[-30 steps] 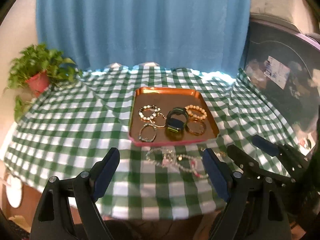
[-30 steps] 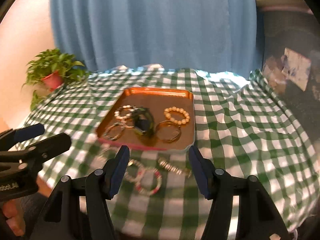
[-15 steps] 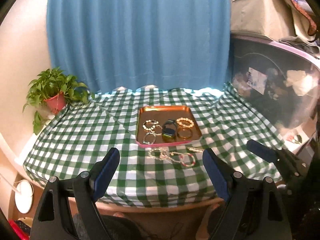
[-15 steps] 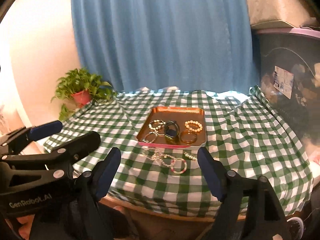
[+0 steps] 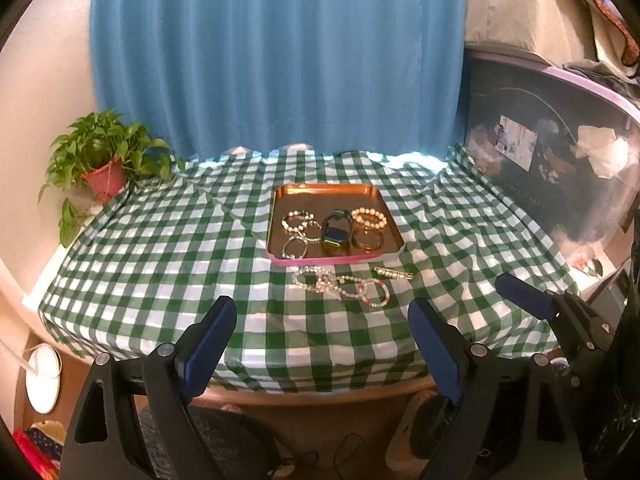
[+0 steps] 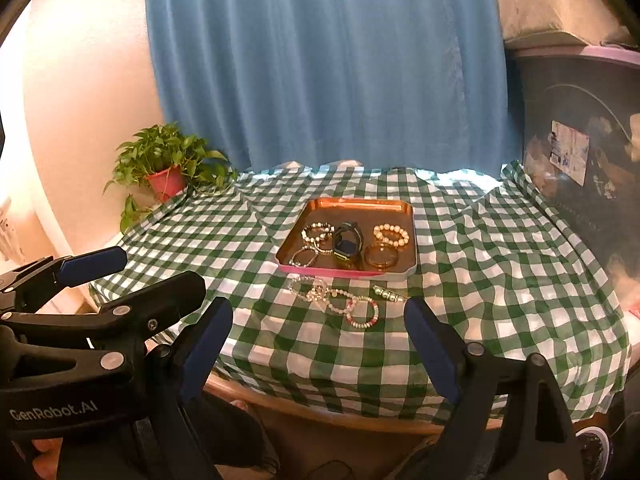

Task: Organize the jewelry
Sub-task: 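Lift both tools away from the tray back toward the table edge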

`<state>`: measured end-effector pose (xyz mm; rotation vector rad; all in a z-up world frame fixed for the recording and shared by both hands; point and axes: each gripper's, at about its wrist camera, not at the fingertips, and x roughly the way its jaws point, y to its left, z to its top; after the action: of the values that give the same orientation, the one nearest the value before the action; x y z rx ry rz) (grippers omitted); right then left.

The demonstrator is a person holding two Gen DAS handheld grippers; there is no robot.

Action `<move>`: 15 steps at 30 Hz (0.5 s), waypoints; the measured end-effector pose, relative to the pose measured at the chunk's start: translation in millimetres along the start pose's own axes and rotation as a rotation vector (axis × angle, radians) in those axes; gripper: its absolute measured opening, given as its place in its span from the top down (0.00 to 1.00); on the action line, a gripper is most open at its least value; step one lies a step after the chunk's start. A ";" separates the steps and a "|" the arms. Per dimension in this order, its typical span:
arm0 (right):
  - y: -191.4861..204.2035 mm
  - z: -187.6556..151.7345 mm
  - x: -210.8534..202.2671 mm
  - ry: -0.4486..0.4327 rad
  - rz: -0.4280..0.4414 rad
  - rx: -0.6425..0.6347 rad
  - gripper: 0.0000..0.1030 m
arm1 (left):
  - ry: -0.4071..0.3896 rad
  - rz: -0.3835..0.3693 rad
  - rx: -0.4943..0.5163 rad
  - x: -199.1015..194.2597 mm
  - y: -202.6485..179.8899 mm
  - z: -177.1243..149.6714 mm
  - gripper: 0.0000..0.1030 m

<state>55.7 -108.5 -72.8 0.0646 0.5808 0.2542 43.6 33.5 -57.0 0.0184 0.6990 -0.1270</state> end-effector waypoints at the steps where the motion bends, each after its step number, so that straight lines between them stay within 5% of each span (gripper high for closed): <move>1: -2.1 -1.0 2.2 0.000 -0.002 0.003 0.17 | 0.001 0.002 0.005 2.5 -1.0 0.2 0.15; 15: -20.3 -6.6 42.1 0.050 0.017 0.012 0.17 | 0.044 -0.080 -0.056 57.3 13.6 -5.3 0.15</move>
<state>90.4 -117.4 -103.5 0.0746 0.6316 0.2697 85.3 41.0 -98.2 -0.0608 0.7472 -0.1844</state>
